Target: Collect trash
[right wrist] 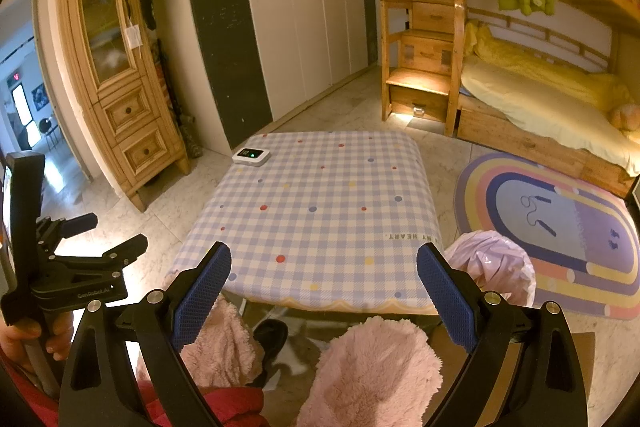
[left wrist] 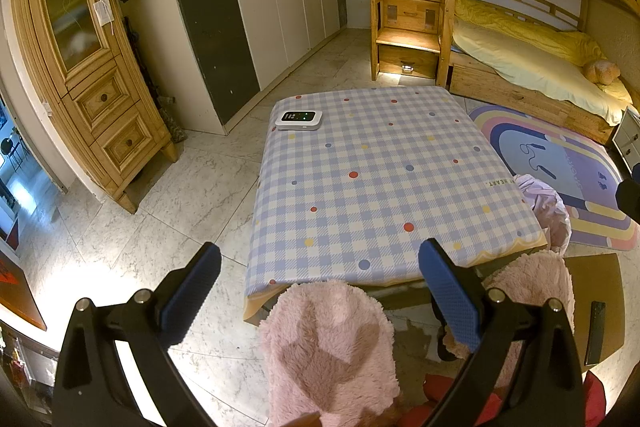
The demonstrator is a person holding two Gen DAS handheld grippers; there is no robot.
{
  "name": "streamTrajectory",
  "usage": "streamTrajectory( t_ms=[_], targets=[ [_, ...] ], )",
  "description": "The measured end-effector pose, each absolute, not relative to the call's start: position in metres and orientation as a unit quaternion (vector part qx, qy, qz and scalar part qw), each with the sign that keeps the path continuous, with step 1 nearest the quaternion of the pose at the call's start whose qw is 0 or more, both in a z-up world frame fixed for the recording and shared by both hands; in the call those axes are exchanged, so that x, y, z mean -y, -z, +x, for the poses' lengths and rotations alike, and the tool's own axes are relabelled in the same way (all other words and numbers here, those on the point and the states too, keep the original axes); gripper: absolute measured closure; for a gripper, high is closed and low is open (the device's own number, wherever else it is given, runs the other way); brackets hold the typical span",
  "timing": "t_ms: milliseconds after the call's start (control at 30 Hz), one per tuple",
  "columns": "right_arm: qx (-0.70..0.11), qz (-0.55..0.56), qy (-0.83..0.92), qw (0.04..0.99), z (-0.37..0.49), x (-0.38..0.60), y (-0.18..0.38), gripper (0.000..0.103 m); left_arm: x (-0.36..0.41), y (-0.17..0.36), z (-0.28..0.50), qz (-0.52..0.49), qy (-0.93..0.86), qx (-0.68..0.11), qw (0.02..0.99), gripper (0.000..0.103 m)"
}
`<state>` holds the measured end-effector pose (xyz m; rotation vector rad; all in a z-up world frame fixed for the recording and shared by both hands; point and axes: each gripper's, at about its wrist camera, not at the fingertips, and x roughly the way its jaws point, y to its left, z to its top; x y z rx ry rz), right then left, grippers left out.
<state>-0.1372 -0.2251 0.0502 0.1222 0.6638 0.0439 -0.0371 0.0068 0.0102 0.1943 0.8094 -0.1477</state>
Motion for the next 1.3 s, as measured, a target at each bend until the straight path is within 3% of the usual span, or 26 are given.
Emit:
streamTrajectory(
  t_ms=[1300],
  targets=[
    [-0.319,0.086,0.011,0.944,-0.134,0.261,-0.036,0.01,0.008,-0.005,-0.028,0.089,0.124,-0.382,0.911,0.007]
  ],
)
